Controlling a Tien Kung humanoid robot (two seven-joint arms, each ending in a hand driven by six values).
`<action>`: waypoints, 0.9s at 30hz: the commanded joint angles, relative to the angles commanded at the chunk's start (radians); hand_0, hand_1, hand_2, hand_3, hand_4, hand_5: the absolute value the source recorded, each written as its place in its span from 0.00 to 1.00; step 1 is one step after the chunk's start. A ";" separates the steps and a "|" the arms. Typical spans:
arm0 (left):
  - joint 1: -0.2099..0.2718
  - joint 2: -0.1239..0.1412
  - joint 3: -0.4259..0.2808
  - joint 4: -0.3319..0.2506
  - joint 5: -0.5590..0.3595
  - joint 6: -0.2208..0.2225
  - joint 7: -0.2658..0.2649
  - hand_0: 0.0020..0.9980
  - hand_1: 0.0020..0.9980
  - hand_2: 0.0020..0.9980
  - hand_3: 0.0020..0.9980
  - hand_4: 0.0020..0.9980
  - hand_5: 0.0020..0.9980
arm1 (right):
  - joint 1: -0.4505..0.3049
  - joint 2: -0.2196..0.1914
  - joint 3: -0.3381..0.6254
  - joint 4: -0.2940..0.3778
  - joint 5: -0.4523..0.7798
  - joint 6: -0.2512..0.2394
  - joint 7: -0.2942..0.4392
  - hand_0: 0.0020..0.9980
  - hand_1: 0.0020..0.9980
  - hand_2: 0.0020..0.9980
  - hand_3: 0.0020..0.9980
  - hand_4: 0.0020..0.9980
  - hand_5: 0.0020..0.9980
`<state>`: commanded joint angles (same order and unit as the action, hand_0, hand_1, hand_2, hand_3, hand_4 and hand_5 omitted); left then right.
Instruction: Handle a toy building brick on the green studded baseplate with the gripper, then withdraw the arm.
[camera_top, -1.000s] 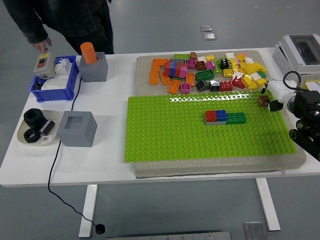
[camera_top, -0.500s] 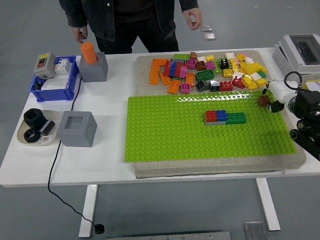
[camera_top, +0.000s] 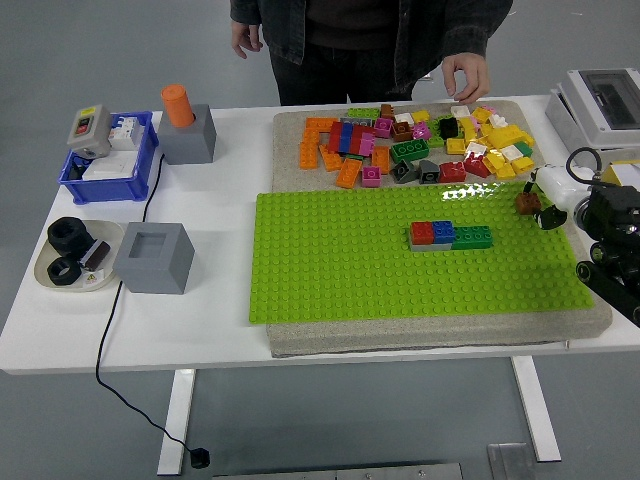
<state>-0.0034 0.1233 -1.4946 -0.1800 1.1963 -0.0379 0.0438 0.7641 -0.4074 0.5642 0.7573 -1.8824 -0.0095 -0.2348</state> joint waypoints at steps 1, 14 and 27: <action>0.000 0.000 0.000 0.000 0.000 0.000 0.000 0.60 0.62 0.54 0.59 0.75 0.20 | 0.000 0.001 0.000 -0.003 0.000 0.000 0.000 0.92 0.91 0.96 0.75 0.60 0.00; 0.000 0.000 0.000 0.000 0.003 0.000 0.000 0.60 0.62 0.54 0.59 0.75 0.20 | 0.001 0.015 0.002 -0.029 0.011 -0.004 0.006 0.92 0.91 0.95 0.72 0.60 0.01; -0.001 0.001 0.002 0.000 0.002 -0.001 0.000 0.60 0.62 0.54 0.59 0.75 0.20 | 0.003 0.019 0.002 -0.034 0.031 -0.010 0.012 0.92 0.90 0.94 0.64 0.55 0.04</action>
<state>-0.0047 0.1247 -1.4928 -0.1800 1.1982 -0.0384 0.0434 0.7675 -0.3886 0.5660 0.7236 -1.8513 -0.0195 -0.2226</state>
